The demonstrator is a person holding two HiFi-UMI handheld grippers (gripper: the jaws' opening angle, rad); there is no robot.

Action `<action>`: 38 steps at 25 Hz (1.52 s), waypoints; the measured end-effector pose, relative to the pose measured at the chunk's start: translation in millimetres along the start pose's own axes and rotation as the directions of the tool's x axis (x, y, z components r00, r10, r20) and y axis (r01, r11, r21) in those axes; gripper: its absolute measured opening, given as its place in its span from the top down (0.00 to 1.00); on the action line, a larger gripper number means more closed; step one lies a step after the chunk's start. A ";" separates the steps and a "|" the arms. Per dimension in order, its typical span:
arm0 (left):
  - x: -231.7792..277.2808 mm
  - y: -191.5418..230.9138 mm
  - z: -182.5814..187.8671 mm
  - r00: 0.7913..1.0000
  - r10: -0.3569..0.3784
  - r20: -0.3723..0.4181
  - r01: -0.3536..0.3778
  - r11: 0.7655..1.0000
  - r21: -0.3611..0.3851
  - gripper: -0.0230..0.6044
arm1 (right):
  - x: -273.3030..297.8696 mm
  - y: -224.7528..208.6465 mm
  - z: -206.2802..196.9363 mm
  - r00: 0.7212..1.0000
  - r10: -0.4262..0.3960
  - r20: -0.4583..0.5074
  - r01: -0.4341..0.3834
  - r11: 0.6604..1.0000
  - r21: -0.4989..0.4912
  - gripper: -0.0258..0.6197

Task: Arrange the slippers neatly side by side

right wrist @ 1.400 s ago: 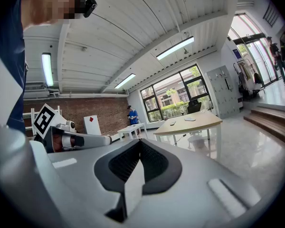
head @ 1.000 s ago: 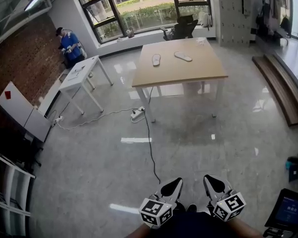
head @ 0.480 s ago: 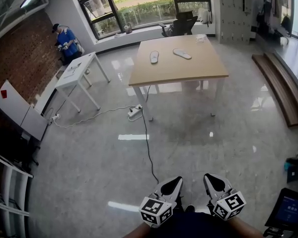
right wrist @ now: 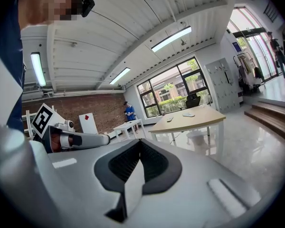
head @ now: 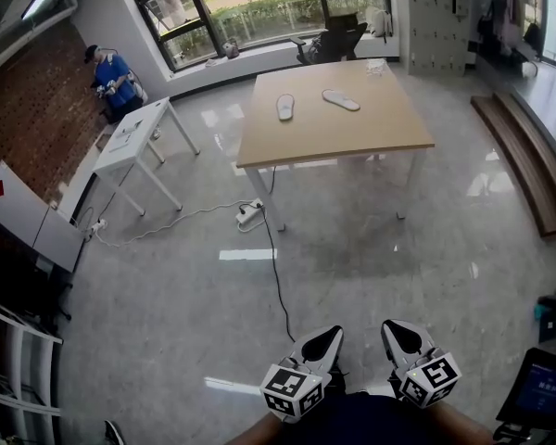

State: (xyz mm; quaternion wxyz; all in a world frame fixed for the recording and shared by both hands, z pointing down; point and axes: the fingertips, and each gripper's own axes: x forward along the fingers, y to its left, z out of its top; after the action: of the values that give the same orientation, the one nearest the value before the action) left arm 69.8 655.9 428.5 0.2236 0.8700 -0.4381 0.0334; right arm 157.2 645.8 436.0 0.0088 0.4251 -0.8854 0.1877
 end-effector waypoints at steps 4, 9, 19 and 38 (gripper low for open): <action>12.9 37.0 15.2 1.000 -0.007 0.004 0.007 1.000 -0.006 0.96 | 40.1 -0.6 6.3 1.000 0.001 -0.006 -0.001 1.000 -0.005 0.94; 28.1 74.7 37.6 1.000 -0.027 0.009 0.027 1.000 -0.011 0.96 | 82.1 -7.4 16.3 0.999 -0.029 -0.013 0.029 1.000 -0.012 0.94; 43.0 133.4 59.7 0.999 -0.048 0.006 0.048 0.998 -0.040 0.96 | 148.3 -0.4 27.8 0.999 -0.034 -0.021 0.034 0.999 -0.002 0.94; 98.4 182.2 85.4 1.000 0.023 0.000 -0.023 0.999 -0.041 0.96 | 220.4 -43.0 47.9 0.999 0.045 -0.013 -0.045 0.999 0.023 0.94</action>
State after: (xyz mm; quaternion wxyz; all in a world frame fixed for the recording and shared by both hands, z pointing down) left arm -23.2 452.6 442.4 0.2410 0.8602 -0.4486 0.0266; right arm 55.9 440.0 444.0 0.0059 0.4037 -0.8926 0.2009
